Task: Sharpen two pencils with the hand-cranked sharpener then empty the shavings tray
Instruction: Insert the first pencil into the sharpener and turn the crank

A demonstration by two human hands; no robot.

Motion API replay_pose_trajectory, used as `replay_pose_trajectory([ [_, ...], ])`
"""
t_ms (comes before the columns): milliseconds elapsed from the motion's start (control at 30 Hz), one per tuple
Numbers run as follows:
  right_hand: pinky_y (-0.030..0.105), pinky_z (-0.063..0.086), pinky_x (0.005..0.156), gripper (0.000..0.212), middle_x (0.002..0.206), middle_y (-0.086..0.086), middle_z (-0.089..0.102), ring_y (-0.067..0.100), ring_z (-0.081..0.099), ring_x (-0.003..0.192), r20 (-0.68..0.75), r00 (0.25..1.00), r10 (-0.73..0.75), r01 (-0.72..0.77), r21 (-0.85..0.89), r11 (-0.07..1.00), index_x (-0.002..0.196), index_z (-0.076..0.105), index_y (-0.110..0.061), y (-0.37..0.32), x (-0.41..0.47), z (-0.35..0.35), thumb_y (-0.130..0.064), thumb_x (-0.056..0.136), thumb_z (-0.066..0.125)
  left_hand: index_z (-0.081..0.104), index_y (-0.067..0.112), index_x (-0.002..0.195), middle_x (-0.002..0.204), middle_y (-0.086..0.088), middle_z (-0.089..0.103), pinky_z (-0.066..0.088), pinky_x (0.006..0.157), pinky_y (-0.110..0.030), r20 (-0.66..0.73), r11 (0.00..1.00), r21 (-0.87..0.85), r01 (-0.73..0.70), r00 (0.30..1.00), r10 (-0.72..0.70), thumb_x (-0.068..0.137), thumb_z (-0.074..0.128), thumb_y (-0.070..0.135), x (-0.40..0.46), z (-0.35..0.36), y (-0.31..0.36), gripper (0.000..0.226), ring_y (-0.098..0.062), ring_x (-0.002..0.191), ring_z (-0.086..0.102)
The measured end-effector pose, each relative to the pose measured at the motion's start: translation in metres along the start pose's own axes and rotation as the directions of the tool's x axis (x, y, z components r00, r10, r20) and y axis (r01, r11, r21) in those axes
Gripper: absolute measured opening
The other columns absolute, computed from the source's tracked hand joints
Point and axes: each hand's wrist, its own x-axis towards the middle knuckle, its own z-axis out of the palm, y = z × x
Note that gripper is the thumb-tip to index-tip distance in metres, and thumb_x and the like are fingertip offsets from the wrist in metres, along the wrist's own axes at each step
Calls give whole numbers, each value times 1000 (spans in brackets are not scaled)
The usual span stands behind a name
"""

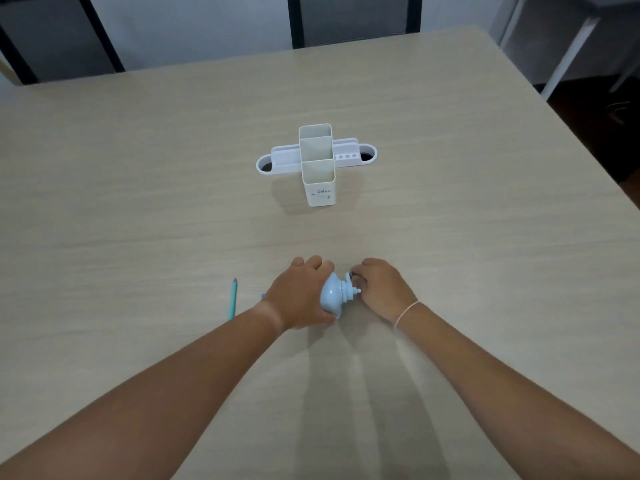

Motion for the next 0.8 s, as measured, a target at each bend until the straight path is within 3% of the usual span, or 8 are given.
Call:
replay_pose_trajectory([
  [100, 25, 28, 54, 17, 57, 18, 59, 31, 60, 54, 26, 998, -60, 59, 43, 997, 58, 60, -2, 2, -46, 16, -3, 73, 53, 46, 16, 109, 104, -2, 50, 48, 84, -41, -6, 1000, -8, -1, 1000, 1, 60, 75, 45, 1, 1, -1, 64, -21, 88, 38],
  [233, 15, 30, 63, 31, 67, 9, 60, 13, 44, 69, -87, 981, -172, 182, 136, 974, 77, 65, -6, -3, -78, 7, -22, 84, 40, 45, 17, 109, 104, -1, 49, 49, 84, -42, -3, 1000, -9, -5, 1000, 5, 60, 75, 44, 1, 2, -2, 64, -20, 86, 34],
  [333, 20, 38, 69, 28, 70, 12, 62, 15, 46, 72, -258, 942, -215, 258, 147, 955, 84, 66, -2, -10, -58, -8, -16, 84, 42, 46, 15, 106, 97, 2, 43, 48, 83, -40, 3, 1000, -6, 0, 1000, 0, 61, 75, 43, 1, 1, -1, 60, -21, 87, 36],
  [400, 23, 40, 71, 30, 73, 16, 64, 20, 52, 75, -312, 938, -151, 200, 134, 971, 85, 67, 1, -9, -30, -11, -15, 84, 41, 46, 15, 104, 98, 0, 45, 48, 82, -40, 2, 1000, -4, -2, 1000, 2, 61, 75, 44, 0, 0, 0, 59, -22, 88, 37],
  [500, 30, 39, 67, 19, 77, 21, 62, 33, 60, 81, -97, 995, 4, 1, 54, 999, 83, 67, 3, -2, 4, -6, -5, 85, 50, 46, 15, 106, 105, -2, 49, 48, 82, -40, 6, 1000, 4, -2, 1000, 2, 61, 75, 43, 0, 0, 0, 60, -22, 89, 37],
  [600, 30, 29, 60, 17, 73, 23, 58, 36, 60, 78, 49, 999, -17, 17, 2, 1000, 74, 65, 4, 8, -15, 16, -3, 82, 51, 45, 16, 107, 105, -1, 49, 49, 82, -42, -9, 1000, -9, 6, 1000, -6, 60, 74, 43, 1, 2, -1, 61, -22, 89, 38],
  [700, 23, 32, 58, 41, 64, 10, 53, 26, 54, 64, 19, 997, -71, 68, 125, 990, 67, 62, 0, 6, -63, 19, -28, 80, 36, 45, 16, 107, 106, -1, 49, 49, 84, -42, -12, 1000, -7, 4, 1000, -4, 60, 74, 43, 1, 3, -2, 61, -20, 88, 35],
  [800, 15, 31, 60, 37, 65, 9, 56, 15, 48, 66, -89, 990, -111, 127, 205, 970, 75, 65, -3, -8, -76, 1, -27, 81, 38, 45, 16, 111, 109, -2, 49, 49, 84, -43, 0, 1000, -17, 1, 1000, -1, 61, 75, 43, 0, 3, -2, 64, -22, 91, 37],
])
